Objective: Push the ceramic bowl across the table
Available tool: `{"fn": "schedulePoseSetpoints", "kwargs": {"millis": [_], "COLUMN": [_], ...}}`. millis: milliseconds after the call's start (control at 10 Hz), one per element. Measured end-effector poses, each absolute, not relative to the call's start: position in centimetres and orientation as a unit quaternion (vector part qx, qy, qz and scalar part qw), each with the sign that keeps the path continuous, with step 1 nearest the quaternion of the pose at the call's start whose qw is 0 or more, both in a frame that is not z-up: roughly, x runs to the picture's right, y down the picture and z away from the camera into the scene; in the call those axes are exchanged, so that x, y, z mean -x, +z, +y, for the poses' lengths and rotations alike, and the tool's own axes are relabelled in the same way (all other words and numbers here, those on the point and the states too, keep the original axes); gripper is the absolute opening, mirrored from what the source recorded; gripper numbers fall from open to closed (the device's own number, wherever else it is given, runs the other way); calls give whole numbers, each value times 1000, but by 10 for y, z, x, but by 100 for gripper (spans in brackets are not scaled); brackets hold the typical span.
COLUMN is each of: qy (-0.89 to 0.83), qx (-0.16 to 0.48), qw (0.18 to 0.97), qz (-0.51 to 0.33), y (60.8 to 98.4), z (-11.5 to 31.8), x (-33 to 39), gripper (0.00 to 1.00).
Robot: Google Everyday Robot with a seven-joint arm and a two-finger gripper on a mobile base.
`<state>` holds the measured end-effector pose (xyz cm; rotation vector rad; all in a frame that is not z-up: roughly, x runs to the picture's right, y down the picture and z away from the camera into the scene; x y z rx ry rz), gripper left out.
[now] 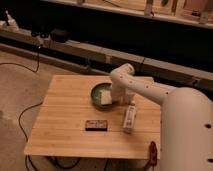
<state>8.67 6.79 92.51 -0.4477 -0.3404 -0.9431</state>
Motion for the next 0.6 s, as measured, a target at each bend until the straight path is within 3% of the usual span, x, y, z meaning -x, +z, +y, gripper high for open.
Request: {"fn": "schedulePoseSetpoints", "kwargs": {"millis": [600], "qy": [-442], "qx": [262], "qw": [830], "qz": [-217], "y": [902], "z": [138], "x": [-87], "gripper": [5]}}
